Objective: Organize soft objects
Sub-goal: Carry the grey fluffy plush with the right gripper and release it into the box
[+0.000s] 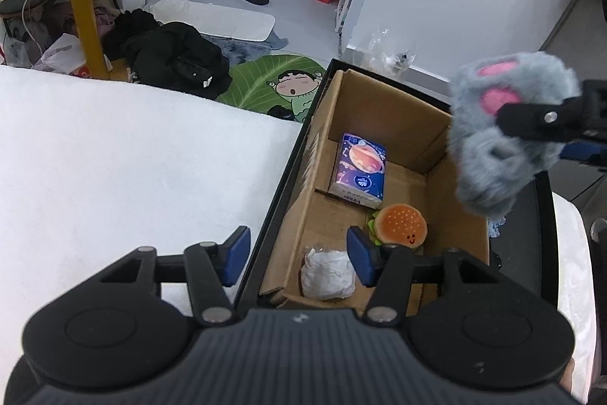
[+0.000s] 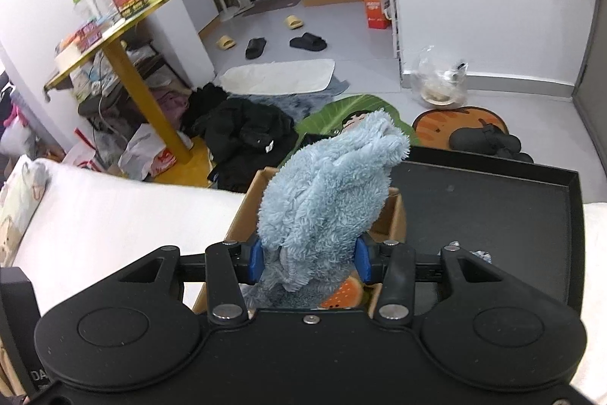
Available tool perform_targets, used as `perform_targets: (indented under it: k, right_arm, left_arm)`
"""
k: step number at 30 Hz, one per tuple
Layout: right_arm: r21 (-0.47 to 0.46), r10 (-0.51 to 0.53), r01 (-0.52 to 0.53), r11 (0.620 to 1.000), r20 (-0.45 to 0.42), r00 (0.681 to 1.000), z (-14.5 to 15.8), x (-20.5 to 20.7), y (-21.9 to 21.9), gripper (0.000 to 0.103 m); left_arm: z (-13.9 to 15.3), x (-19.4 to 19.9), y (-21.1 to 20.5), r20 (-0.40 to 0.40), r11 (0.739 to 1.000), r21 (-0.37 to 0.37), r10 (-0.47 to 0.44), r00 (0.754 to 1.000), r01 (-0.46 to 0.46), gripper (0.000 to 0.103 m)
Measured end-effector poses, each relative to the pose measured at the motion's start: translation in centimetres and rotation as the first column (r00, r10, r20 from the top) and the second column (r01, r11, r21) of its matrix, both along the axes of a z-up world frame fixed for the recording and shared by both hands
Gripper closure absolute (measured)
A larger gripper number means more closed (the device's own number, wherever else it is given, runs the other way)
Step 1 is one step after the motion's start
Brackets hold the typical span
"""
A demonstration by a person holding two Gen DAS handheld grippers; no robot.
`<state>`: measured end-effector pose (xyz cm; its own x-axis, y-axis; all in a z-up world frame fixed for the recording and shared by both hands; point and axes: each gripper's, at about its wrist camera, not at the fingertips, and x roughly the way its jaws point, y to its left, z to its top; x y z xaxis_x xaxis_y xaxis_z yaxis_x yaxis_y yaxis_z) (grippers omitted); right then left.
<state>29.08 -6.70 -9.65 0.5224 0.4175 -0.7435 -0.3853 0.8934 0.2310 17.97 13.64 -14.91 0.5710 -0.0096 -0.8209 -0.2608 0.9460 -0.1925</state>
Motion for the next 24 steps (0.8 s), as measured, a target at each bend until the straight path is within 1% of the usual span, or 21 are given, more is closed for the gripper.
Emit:
perform_targets:
  k: [2,3,4,6,7,9,12,16,19,24]
  right_arm:
    - [-0.001,0.005,-0.005,1.000,-0.008,1.000,-0.3,0.0,0.6,0.059]
    - [-0.001,0.006,-0.006,1.000,-0.012,1.000,-0.4,-0.1,0.8,0.059]
    - [0.000,0.004,-0.004,1.000,-0.018,1.000,-0.6,0.0,1.0,0.059]
    - [0.000,0.002,-0.002,1.000,-0.026,1.000,-1.0,-0.1,1.4,0.059]
    - [0.000,-0.001,0.001,1.000,-0.030,1.000,-1.1,-0.1,1.5,0.058]
    - [0.001,-0.007,0.007,1.000,-0.039,0.999,-1.4,-0.2,1.9,0.058]
    - [0.004,-0.012,0.013,1.000,-0.056,0.998,-2.2,0.0,2.4,0.058]
    - [0.004,-0.008,0.009,1.000,-0.088,0.996,-3.5,0.6,3.6,0.057]
    - [-0.012,0.005,-0.006,1.000,-0.100,0.995,-4.4,1.1,4.6,0.056]
    - [-0.053,0.034,-0.039,0.998,-0.102,0.994,-5.0,1.4,6.0,0.048]
  left_arm:
    - [-0.1,0.0,0.0,-0.002,1.000,-0.003,0.001,1.000,-0.001,0.056]
    - [-0.1,0.0,0.1,-0.003,1.000,-0.005,0.001,1.000,-0.001,0.060]
    - [-0.1,0.0,0.1,-0.005,1.000,-0.008,0.002,1.000,-0.002,0.063]
    - [-0.3,0.1,0.2,-0.012,1.000,-0.013,0.005,1.000,-0.005,0.072]
    - [-0.3,0.2,0.2,-0.014,1.000,-0.015,0.004,1.000,-0.005,0.074]
    - [-0.4,0.2,0.3,-0.016,1.000,-0.017,0.003,1.000,-0.003,0.081]
    - [-0.4,0.2,0.4,-0.014,1.000,-0.020,0.003,1.000,-0.003,0.089]
    - [-0.5,0.2,0.5,-0.012,1.000,-0.024,0.005,1.000,-0.006,0.090]
    - [-0.5,0.2,0.5,-0.013,1.000,-0.026,0.006,1.000,-0.007,0.090]
    - [-0.6,0.1,0.8,-0.012,0.999,-0.033,0.004,1.000,-0.005,0.090]
